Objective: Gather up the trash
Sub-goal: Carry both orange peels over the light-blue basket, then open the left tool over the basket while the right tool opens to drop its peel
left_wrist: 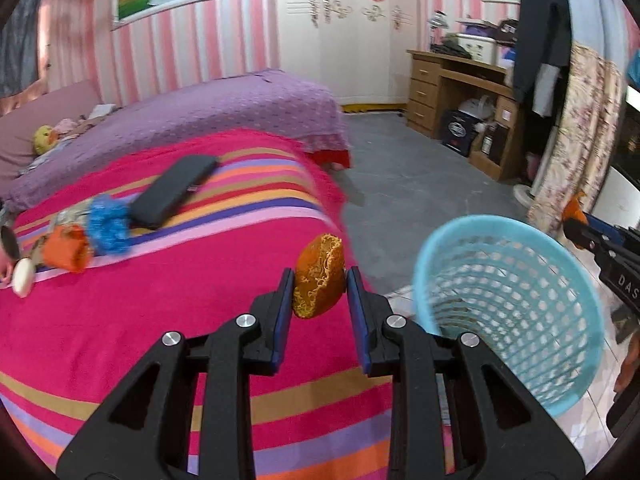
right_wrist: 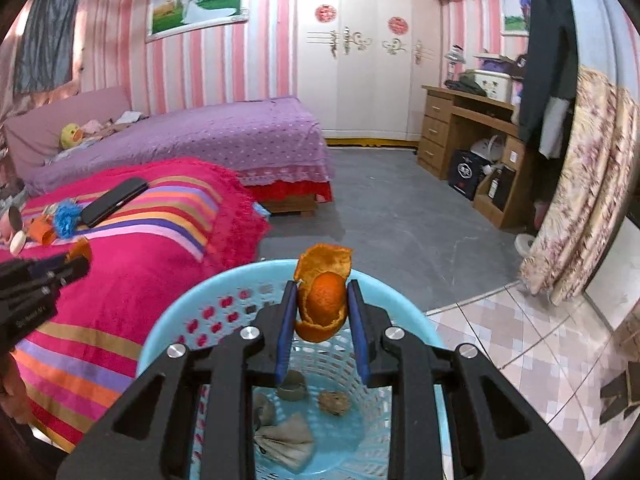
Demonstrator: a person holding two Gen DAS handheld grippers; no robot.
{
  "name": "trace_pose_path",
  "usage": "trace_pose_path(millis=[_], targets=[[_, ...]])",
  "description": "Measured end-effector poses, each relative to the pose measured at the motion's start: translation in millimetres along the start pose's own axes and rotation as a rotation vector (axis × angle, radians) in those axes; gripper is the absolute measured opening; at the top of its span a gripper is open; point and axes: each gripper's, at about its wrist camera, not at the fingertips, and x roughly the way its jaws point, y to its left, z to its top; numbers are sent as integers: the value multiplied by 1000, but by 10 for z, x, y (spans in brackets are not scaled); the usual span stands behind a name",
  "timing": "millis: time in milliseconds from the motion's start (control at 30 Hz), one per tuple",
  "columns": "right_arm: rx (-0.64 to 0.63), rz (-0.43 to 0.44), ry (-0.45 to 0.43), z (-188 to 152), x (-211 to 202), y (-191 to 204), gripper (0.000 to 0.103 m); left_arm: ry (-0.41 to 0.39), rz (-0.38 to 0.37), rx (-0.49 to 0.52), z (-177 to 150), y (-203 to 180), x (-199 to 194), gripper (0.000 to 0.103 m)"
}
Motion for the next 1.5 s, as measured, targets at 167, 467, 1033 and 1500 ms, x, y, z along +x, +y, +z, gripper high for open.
trace_pose_path(millis=[167, 467, 1033, 1500], targets=[[39, -25, -6, -43, -25, -289, 26, 20, -53, 36, 17, -368, 112, 26], [75, -41, -3, -117, 21, -465, 26, 39, -123, 91, 50, -927, 247, 26], [83, -26, -22, -131, 14, -394, 26, -26, -55, 35, 134, -550, 131, 90], [57, -9, 2, -89, 170, -110, 49, -52, 28, 12, 153, -156, 4, 95]])
